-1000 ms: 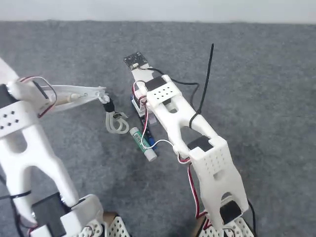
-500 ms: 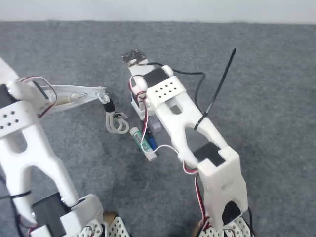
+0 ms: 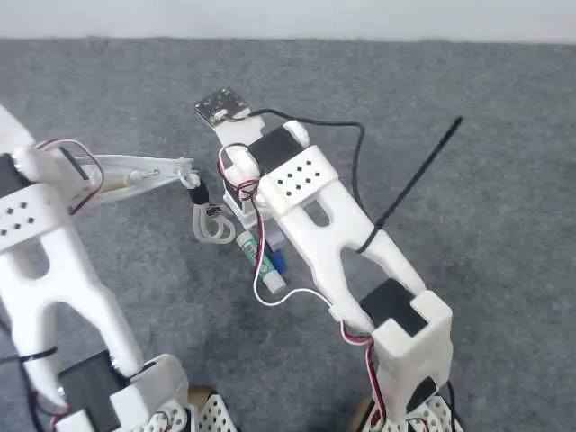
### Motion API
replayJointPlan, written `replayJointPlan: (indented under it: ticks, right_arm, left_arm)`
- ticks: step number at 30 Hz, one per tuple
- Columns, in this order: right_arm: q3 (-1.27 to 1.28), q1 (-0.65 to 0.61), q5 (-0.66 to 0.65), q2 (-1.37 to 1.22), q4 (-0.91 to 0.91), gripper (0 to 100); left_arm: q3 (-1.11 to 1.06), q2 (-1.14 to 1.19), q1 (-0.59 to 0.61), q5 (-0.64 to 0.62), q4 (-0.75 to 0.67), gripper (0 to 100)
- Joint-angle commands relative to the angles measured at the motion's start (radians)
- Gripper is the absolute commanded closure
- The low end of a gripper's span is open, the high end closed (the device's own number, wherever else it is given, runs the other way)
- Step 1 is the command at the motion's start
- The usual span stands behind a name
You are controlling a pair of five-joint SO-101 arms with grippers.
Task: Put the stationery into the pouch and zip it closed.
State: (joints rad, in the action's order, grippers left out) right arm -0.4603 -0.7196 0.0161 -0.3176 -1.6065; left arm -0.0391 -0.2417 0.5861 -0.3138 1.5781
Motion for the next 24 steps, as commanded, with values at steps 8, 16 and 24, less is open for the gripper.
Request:
replayJointPlan:
  ticks: [8, 16, 24]
  right_arm:
    - [0.18, -0.059, 0.014, 0.232, 0.137, 99.3]
    - [0.531, -0.085, 0.014, 0.487, 0.424, 99.3]
    - [0.893, -0.108, 0.012, 0.733, 0.796, 99.3]
  left_arm:
    - [0.019, -0.011, 0.005, -0.008, -0.023, 99]
    - [0.019, -0.011, 0.005, -0.008, -0.023, 99]
    - [0.019, -0.011, 0.003, -0.009, -0.023, 99]
